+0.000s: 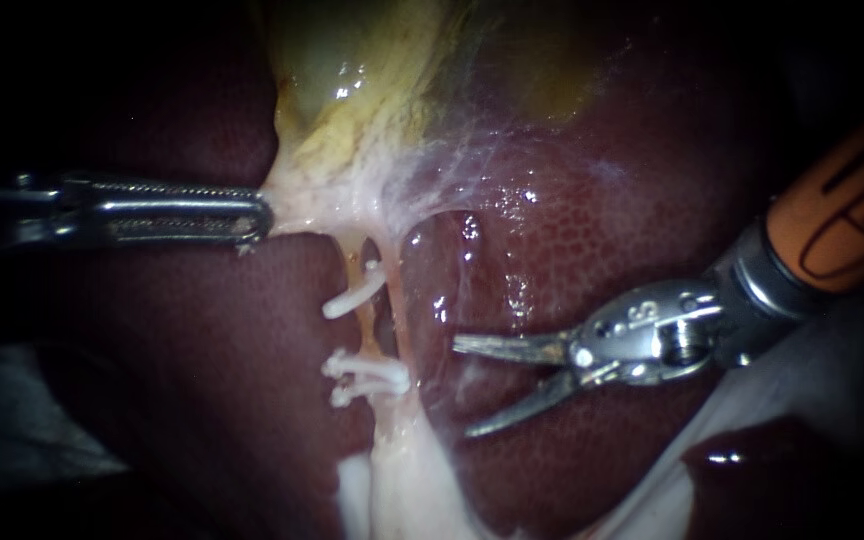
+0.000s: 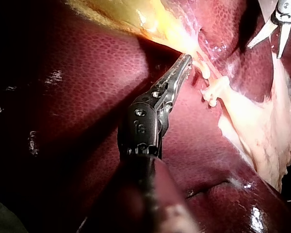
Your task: Go to the cutting position left tube
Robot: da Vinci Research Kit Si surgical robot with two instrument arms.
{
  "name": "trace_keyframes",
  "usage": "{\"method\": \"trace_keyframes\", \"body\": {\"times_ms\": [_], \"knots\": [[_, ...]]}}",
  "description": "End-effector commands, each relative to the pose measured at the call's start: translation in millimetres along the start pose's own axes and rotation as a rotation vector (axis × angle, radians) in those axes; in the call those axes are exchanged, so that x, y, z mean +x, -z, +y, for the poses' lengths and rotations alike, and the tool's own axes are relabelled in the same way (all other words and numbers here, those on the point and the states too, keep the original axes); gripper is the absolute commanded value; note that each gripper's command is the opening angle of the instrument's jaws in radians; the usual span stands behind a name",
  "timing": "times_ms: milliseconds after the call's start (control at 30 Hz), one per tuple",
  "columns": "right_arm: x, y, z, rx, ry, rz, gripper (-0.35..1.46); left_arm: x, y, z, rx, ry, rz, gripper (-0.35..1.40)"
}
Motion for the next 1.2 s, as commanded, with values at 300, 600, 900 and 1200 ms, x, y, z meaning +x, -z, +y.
{"method": "trace_keyframes", "body": {"times_ms": [300,600,900,1200], "knots": [[0.0,-2.8,1.8,0.009,-0.007,0.000,1.45,0.1,0.0,0.4,0.005,0.001,0.001,-0.35],[-2.0,-5.9,4.1,0.021,-0.034,-0.004,1.45,0.2,-0.1,0.7,0.006,0.001,0.001,-0.35],[-3.8,-7.2,5.8,0.012,-0.046,-0.055,1.43,0.2,-0.1,1.0,0.004,0.002,0.001,-0.35],[-3.3,-7.9,5.7,0.006,-0.070,-0.088,1.40,0.3,-0.3,1.3,0.002,-0.004,0.000,-0.35]]}}
